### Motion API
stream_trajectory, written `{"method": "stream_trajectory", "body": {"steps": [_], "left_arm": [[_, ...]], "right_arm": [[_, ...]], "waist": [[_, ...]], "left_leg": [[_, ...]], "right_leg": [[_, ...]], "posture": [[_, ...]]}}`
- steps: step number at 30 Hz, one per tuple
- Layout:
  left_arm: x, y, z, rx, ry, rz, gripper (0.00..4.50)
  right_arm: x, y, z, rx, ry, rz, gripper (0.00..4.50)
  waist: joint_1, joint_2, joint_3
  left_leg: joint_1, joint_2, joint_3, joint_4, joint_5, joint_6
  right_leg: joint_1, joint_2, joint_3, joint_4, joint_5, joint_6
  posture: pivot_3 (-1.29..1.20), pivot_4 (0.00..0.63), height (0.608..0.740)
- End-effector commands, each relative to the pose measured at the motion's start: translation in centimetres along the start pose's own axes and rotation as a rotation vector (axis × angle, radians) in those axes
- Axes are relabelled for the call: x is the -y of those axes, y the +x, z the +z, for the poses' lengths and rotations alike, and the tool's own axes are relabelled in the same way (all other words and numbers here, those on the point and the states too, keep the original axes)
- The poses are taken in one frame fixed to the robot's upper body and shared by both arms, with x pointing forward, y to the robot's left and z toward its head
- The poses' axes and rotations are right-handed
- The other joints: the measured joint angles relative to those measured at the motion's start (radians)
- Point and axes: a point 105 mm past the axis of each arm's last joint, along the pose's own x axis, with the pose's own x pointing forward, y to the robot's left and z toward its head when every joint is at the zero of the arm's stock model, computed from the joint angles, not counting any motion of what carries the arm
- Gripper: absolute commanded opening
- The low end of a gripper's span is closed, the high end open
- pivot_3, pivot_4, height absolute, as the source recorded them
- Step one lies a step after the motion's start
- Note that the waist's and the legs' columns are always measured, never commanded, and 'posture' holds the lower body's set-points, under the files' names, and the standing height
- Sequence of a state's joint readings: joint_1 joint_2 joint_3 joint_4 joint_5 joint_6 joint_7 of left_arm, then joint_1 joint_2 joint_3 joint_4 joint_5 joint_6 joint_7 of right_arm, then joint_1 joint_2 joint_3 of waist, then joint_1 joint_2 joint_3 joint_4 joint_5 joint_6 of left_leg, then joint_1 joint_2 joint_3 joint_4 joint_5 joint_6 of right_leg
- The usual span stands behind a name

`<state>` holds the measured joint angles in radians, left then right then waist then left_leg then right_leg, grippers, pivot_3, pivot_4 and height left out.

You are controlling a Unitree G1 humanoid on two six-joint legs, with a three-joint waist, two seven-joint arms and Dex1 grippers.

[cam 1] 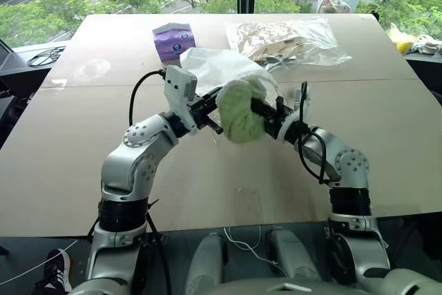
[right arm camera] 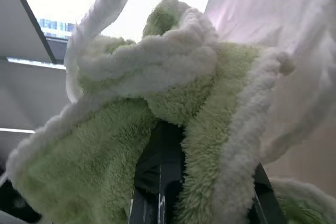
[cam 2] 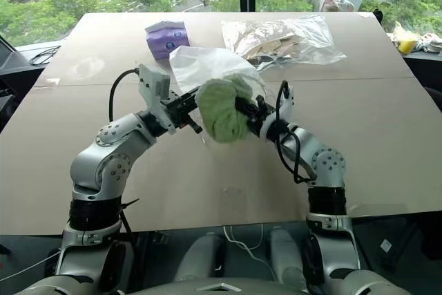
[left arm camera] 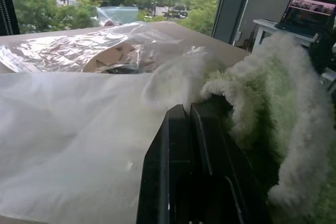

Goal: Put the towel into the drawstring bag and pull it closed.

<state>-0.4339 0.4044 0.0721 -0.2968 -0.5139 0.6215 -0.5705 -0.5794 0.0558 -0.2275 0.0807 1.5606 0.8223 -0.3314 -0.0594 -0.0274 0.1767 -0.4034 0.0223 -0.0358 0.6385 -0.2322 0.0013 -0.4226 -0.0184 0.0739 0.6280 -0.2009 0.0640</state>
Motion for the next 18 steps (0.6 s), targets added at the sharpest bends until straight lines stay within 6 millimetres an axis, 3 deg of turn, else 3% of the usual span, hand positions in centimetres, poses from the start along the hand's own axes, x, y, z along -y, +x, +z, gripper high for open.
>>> {"method": "stream_trajectory", "body": {"steps": [1, 4, 7, 11, 13, 14, 16, 17, 18], "left_arm": [[1.5, 0.0, 0.9, 0.037, 0.024, -0.065, 0.06], [2.0, 0.1, 0.7, 0.032, 0.015, -0.088, 0.06], [2.4, 0.2, 0.6, 0.027, 0.010, -0.102, 0.06], [2.7, 0.2, 0.6, 0.027, 0.019, -0.114, 0.06], [2.9, 0.2, 0.7, 0.024, 0.021, -0.124, 0.06], [3.1, 0.2, 0.6, 0.022, 0.018, -0.136, 0.06], [3.6, 0.0, 0.5, 0.017, 0.015, -0.167, 0.06], [3.9, -0.2, 0.5, 0.014, 0.014, -0.182, 0.06], [4.0, -0.3, 0.5, 0.012, 0.012, -0.194, 0.06]], "right_arm": [[-2.2, 0.4, 2.1, 0.098, 0.099, 0.064, 0.00], [-3.3, 1.1, 0.9, 0.052, 0.105, 0.093, 0.00], [-4.7, 1.3, -4.5, -0.187, -0.098, 0.127, 0.00], [-1.8, 1.5, -4.1, -0.173, -0.141, 0.006, 0.00], [-1.0, 0.2, -6.7, -0.359, -0.332, 0.026, 0.00], [-0.6, 0.1, -6.4, -0.353, -0.338, 0.014, 0.00], [0.8, 1.4, -2.3, -0.136, -0.254, -0.095, 0.00], [0.8, 1.4, -1.5, -0.130, -0.273, -0.090, 0.00], [0.5, 1.2, -2.1, -0.189, -0.316, -0.054, 0.00]], "waist": [[0.000, 0.000, 0.000], [-0.001, 0.000, 0.000], [-0.007, 0.001, 0.001], [-0.005, 0.001, 0.000], [-0.001, 0.002, 0.000], [0.000, 0.002, 0.000], [-0.005, 0.002, 0.000], [-0.008, 0.002, 0.000], [-0.007, 0.002, 0.001]], "left_leg": [[0.000, 0.000, 0.000, 0.000, 0.000, 0.000], [0.000, 0.000, 0.000, 0.000, 0.000, 0.000], [-0.001, 0.000, 0.000, 0.000, 0.000, 0.000], [-0.005, 0.000, -0.001, 0.001, 0.000, 0.000], [-0.010, 0.000, -0.002, 0.005, 0.000, 0.000], [-0.012, -0.001, -0.001, 0.007, 0.000, 0.000], [-0.012, -0.001, -0.001, 0.008, 0.000, 0.000], [-0.011, -0.001, 0.000, 0.009, 0.000, 0.000], [-0.011, 0.000, 0.000, 0.009, 0.000, 0.000]], "right_leg": [[0.000, 0.000, 0.000, 0.000, 0.000, 0.000], [0.000, 0.000, 0.000, 0.000, 0.000, 0.000], [-0.001, 0.000, 0.000, 0.000, 0.000, 0.000], [-0.005, 0.000, -0.001, 0.002, 0.000, 0.000], [-0.009, 0.000, -0.001, 0.004, 0.000, 0.000], [-0.010, -0.001, -0.001, 0.004, 0.000, 0.000], [-0.010, -0.001, -0.001, 0.005, 0.000, 0.000], [-0.010, -0.001, 0.000, 0.006, 0.000, 0.000], [-0.010, 0.000, 0.000, 0.007, 0.000, 0.000]], "posture": [[0.00, 0.150, 0.740], [0.00, 0.150, 0.740], [0.00, 0.150, 0.740], [0.00, 0.150, 0.740], [0.00, 0.150, 0.740], [0.00, 0.150, 0.740], [0.00, 0.150, 0.740], [0.00, 0.150, 0.740], [0.00, 0.150, 0.740]]}}
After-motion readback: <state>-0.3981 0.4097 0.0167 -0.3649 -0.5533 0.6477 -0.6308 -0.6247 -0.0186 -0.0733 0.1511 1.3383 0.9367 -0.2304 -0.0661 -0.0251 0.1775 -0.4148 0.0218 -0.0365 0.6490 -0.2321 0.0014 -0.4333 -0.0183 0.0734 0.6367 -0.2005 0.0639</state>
